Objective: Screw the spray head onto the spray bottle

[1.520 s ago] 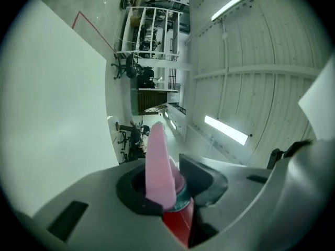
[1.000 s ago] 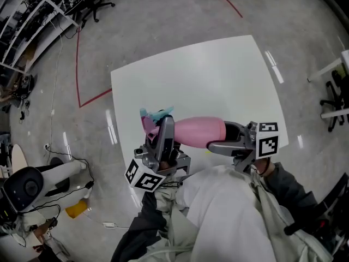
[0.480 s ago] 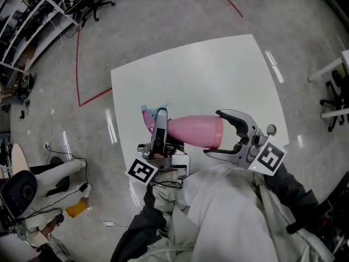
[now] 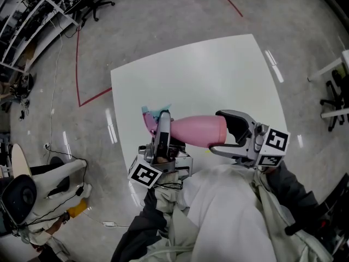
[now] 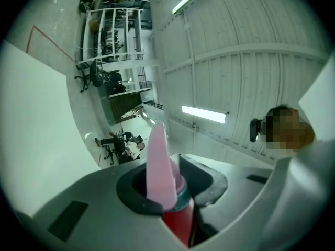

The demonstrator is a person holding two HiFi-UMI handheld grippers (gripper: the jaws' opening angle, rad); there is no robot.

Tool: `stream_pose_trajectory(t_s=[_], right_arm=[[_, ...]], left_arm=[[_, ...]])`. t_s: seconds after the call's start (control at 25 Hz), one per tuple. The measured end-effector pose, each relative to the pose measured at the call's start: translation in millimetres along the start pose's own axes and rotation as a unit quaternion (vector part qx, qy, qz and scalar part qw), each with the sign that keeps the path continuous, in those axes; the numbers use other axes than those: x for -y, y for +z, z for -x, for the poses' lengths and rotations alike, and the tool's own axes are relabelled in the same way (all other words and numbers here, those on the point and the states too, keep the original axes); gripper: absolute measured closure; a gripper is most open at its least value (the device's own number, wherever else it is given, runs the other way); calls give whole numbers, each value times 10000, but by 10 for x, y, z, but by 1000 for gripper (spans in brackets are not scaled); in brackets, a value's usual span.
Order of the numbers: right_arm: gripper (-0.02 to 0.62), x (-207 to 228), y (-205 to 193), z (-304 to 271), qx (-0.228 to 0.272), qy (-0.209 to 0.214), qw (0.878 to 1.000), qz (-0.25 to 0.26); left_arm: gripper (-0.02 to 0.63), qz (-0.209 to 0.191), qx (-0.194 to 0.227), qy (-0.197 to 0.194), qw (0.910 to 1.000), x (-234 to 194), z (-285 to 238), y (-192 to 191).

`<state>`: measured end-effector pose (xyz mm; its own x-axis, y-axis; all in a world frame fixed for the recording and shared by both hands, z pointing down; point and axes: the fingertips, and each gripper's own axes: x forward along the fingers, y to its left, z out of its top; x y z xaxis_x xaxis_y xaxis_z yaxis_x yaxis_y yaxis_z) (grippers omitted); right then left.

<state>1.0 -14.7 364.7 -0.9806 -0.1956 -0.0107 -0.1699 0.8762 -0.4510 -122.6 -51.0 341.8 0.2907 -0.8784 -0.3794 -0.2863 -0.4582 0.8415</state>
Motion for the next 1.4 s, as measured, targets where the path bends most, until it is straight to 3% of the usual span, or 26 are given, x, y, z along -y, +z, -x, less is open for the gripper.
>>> stream_pose_trajectory(t_s=[0.12,0.24,0.32,0.44,0.56,0.6,0.68,0.72,0.8,0.88,0.96,1.12,1.28,1.4], right_arm=[[209,78,-91,-3,55,367,9887,-1454],[209,80,-219,4,74,749,9630,-2588],[209,71,-255,9,76,811,9548,-2858],[209,63,-249,-9,34,764,9556,-2847],[209,73,-142,-2,349,686,9661,-2464],[209,68,-78,11,510,594,9758,-2042],[209,3,10,23,482,224,9978,-383],[209,-51,10,10,265,0,9977,630],[209,-157,-63,-37,-269,-300,9759,2146],[209,-188,-164,-52,-647,-443,9581,2756],[207,-180,-172,-21,-679,-552,9573,2756],[207,-206,-70,-40,-483,-455,9810,1821],[207,-150,-41,-38,-259,-150,9944,1015],[207,-17,-164,-13,-320,-116,9947,973]], left_arm=[[499,-655,-180,-447,9967,189,-25,-2],[499,-1086,-397,-812,9900,325,-7,-44],[499,-1103,-433,-855,9893,331,14,-61],[499,-990,-311,-787,9915,302,49,-31],[499,-670,-74,-505,9964,194,53,25],[499,-447,49,-315,9985,114,48,59],[499,101,302,52,9995,-53,46,145],[499,313,351,181,9987,-114,53,171],[499,434,199,360,9982,-170,61,137],[499,505,63,403,9979,-159,37,58],[499,636,71,370,9973,-138,6,17],[497,610,159,166,9979,-36,29,63],[491,252,180,-59,9995,103,-1,71],[480,-38,-3,-150,9999,61,-46,-26]])
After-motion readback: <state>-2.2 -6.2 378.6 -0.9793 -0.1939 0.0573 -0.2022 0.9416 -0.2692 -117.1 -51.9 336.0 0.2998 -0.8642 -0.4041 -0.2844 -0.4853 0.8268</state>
